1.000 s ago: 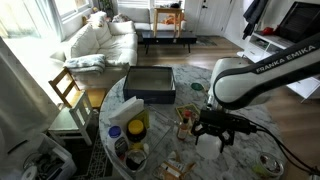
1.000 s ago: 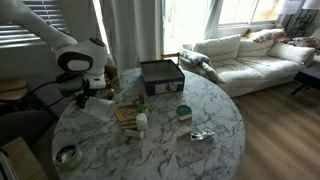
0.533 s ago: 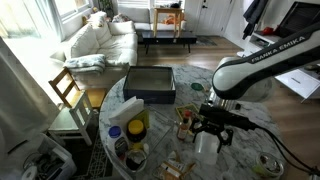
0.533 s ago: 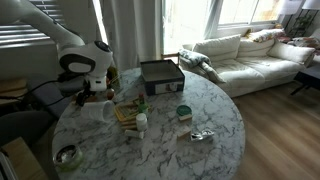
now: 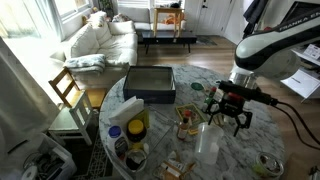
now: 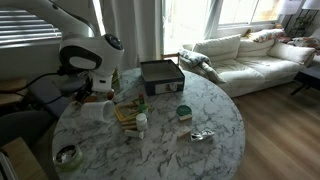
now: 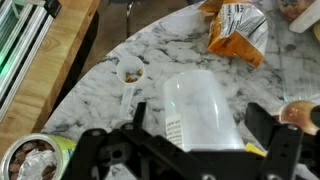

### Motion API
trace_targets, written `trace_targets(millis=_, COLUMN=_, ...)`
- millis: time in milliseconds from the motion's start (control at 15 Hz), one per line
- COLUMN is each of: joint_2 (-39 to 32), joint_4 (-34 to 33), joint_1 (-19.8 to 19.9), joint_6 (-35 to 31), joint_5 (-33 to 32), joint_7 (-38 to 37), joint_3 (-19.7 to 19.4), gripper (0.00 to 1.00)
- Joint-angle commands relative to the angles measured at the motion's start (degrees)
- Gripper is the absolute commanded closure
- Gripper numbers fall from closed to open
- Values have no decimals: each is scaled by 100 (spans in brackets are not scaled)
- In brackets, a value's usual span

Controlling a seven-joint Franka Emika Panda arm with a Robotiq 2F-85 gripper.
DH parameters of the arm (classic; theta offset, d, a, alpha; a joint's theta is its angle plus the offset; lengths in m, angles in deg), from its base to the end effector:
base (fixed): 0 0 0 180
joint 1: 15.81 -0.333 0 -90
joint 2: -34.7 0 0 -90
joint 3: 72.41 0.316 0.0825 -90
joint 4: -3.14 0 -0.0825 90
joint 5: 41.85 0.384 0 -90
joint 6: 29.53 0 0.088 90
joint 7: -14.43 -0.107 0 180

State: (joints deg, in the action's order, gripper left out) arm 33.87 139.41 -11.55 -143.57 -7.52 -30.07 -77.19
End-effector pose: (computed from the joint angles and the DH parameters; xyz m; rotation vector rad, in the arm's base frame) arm 0.4557 -0.0372 0.2970 -2.1554 1.6340 0.7237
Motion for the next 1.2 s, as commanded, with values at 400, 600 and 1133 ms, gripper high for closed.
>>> trace_targets(millis=400, joint_2=-248, joint_4=175, joint_1=635, joint_6=463, joint_5=641, joint_7=154, joint_3=-622, gripper=0)
trace_targets(millis=600, joint_2=-514, joint_4=185, joint_1=636, joint_6=216, joint_5=881, joint_7=226, joint_3=-629, gripper=0)
trace_targets(millis=1133, joint_2=-1071, joint_4=148, joint_1=614, joint_6=-275, joint_5=1662, joint_7=158, joint_3=-636, gripper=12)
